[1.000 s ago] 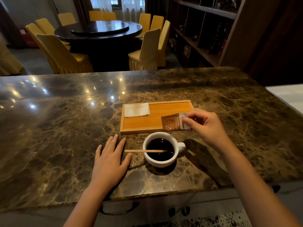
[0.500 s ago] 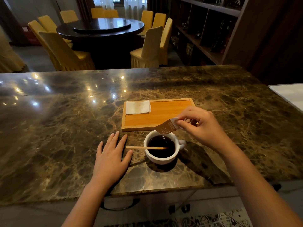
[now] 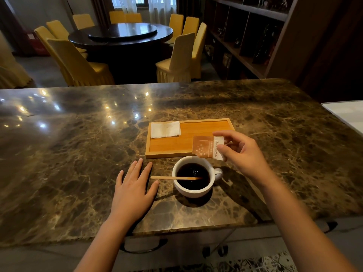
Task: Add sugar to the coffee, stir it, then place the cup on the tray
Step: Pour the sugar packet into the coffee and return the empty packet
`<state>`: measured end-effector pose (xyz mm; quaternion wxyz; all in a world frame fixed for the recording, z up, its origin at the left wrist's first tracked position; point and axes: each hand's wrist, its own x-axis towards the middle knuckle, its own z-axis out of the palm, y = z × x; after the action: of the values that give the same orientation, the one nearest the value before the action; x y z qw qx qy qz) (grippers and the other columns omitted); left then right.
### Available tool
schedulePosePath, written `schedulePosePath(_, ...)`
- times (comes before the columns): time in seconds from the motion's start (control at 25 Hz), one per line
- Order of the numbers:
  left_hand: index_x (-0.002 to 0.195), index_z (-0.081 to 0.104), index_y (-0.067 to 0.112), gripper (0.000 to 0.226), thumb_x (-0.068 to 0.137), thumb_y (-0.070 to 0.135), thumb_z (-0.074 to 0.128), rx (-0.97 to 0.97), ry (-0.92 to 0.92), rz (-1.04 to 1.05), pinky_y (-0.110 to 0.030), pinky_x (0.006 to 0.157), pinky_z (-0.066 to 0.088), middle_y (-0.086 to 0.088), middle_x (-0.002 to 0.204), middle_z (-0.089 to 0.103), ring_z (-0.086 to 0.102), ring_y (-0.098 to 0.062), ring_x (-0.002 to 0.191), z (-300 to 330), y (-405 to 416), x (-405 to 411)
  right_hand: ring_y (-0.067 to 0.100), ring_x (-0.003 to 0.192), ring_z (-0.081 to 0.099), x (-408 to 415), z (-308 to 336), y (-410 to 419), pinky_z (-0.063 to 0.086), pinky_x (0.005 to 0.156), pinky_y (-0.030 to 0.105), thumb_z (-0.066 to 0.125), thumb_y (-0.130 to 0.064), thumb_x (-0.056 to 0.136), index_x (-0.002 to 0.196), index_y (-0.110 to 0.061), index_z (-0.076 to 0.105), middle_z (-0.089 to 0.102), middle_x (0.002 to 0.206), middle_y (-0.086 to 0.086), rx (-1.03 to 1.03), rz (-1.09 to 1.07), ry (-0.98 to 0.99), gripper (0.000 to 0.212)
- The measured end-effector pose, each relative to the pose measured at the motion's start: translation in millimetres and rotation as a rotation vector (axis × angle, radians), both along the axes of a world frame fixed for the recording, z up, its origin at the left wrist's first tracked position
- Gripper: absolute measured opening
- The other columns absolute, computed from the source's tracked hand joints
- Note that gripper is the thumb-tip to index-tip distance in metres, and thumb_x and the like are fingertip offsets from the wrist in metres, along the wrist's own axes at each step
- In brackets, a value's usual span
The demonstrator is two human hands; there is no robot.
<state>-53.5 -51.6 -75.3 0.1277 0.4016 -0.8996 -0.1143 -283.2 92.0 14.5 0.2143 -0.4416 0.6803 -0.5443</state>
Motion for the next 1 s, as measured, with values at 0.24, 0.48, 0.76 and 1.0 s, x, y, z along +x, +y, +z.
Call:
schedulePosePath(0.24,0.142,0.017,0.031,0.058,0.09,0.053,0.028,0.007,-0.005,0.003,-0.044,0.115,-0.002,0.001,0.155,0.008,-0.003,-0.008,0.139,1,0,0,0.006,0.045,0.055,-2,-10,-2,0.046,0.045,0.015,0.056,0.005,0.085,0.091,-0.012,0.059,0.061,0.065,0.003,-0.07,-0.08,-0.279,0.018)
schedulePosePath(0.48,0.142,0.018,0.031,0.061,0.087,0.056,0.023,0.0,-0.01,0.008,-0.043,0.114,-0.002,0.001,0.154,0.008,-0.002,-0.009,0.139,0,0,0,0.01,0.05,0.065,-17,-13,-10,0.052,0.047,0.016,0.057,0.0,0.085,0.085,-0.012,0.055,0.071,0.058,0.004,-0.136,-0.208,-0.531,0.013)
schedulePosePath(0.76,0.142,0.018,0.031,0.069,0.08,0.062,0.014,0.004,-0.019,0.017,-0.042,0.114,-0.003,0.001,0.155,0.009,-0.005,-0.006,0.137,1,0,0,0.011,0.079,0.065,-54,-37,-35,0.055,0.065,0.027,0.064,-0.013,0.083,0.092,-0.016,0.057,0.068,0.094,0.006,0.064,-0.62,-0.088,0.012)
schedulePosePath(1.0,0.142,0.02,0.031,0.074,0.076,0.063,0.009,0.021,-0.001,0.019,-0.042,0.114,-0.002,0.002,0.154,0.01,-0.002,-0.008,0.139,3,2,0,0.022,0.083,0.065,-63,-54,-51,0.052,0.085,0.049,0.066,-0.023,0.082,0.089,-0.019,0.057,0.069,0.085,0.002,0.233,-0.677,0.277,0.012)
